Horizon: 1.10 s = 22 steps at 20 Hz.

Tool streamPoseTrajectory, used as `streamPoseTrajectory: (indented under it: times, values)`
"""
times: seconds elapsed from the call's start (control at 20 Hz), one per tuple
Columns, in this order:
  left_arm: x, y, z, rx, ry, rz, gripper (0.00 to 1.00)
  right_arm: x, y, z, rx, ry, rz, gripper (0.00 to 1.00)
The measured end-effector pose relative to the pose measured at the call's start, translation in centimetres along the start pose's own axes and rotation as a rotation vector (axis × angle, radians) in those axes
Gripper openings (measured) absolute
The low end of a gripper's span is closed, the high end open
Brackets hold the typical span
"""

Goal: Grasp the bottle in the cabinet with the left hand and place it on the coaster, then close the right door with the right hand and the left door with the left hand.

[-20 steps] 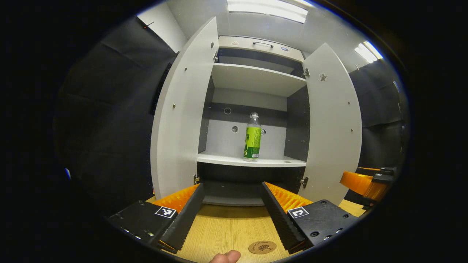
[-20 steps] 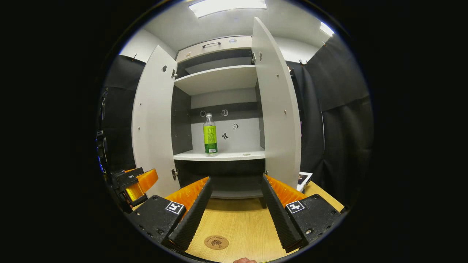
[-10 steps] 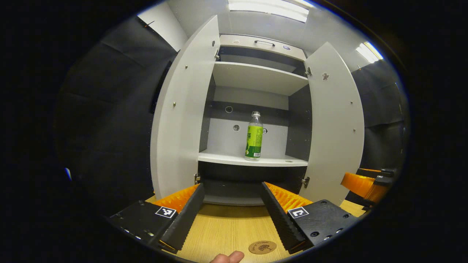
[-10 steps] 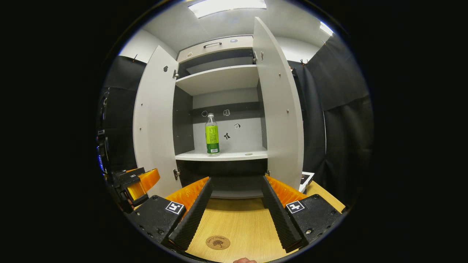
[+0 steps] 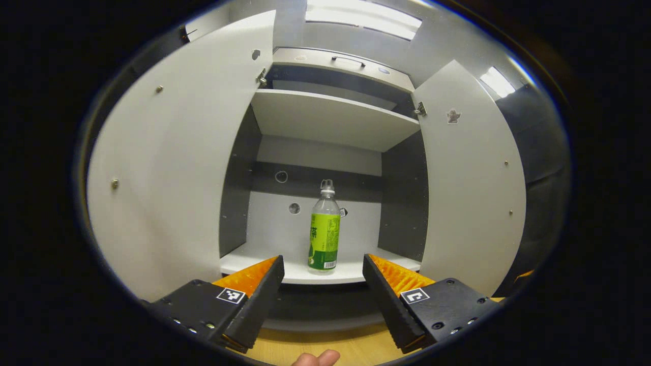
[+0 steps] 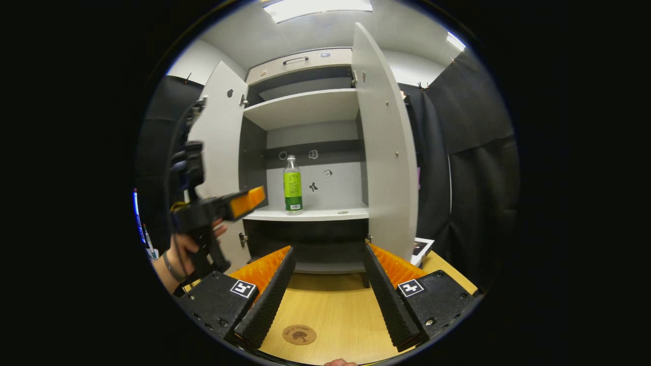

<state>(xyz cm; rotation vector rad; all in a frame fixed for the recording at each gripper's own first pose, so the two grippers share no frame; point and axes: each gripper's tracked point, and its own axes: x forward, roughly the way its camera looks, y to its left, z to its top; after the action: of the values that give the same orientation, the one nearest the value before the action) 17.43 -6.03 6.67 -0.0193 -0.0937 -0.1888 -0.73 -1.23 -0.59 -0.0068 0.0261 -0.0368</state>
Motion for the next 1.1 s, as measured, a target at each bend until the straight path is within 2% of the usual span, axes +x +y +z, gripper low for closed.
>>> streamPoseTrajectory:
  times: [0.25, 0.45, 0.65, 0.8, 0.85, 0.9, 0.95, 1.0, 1.1]
  values:
    - [8.3, 0.1, -0.1, 0.072, 0.024, 0.007, 0.95, -0.6, -2.1, -0.1, 0.018, 0.008, -0.072, 0.83]
    - [12.6, 0.1, -0.5, 0.058, 0.036, 0.016, 0.95, -0.8, -3.3, 0.3, 0.019, 0.0, -0.117, 0.83]
    - [16.0, 1.1, 0.2, 0.043, 0.043, 0.046, 0.95, -0.6, -4.1, -0.5, 0.018, 0.032, -0.132, 0.83]
    - [16.9, 1.4, 0.1, 0.048, 0.062, 0.063, 0.95, -0.5, -4.6, -0.8, 0.024, 0.038, -0.141, 0.84]
    - [17.0, 1.5, 0.0, 0.052, 0.062, 0.066, 0.94, -0.4, -4.6, -0.9, 0.026, 0.044, -0.139, 0.84]
    - [17.1, 1.6, 0.1, 0.059, 0.061, 0.072, 0.87, -0.4, -4.7, -1.0, 0.027, 0.048, -0.137, 0.83]
    - [17.0, 1.8, 0.1, 0.072, 0.061, 0.081, 0.86, -0.3, -4.6, -1.0, 0.027, 0.049, -0.133, 0.83]
    - [17.0, 1.8, 0.1, 0.077, 0.064, 0.078, 0.79, -0.2, -4.7, -1.0, 0.025, 0.049, -0.128, 0.83]
    - [16.7, 1.4, 0.1, 0.083, 0.068, 0.055, 0.75, 0.0, -4.6, -0.8, 0.024, 0.044, -0.121, 0.84]
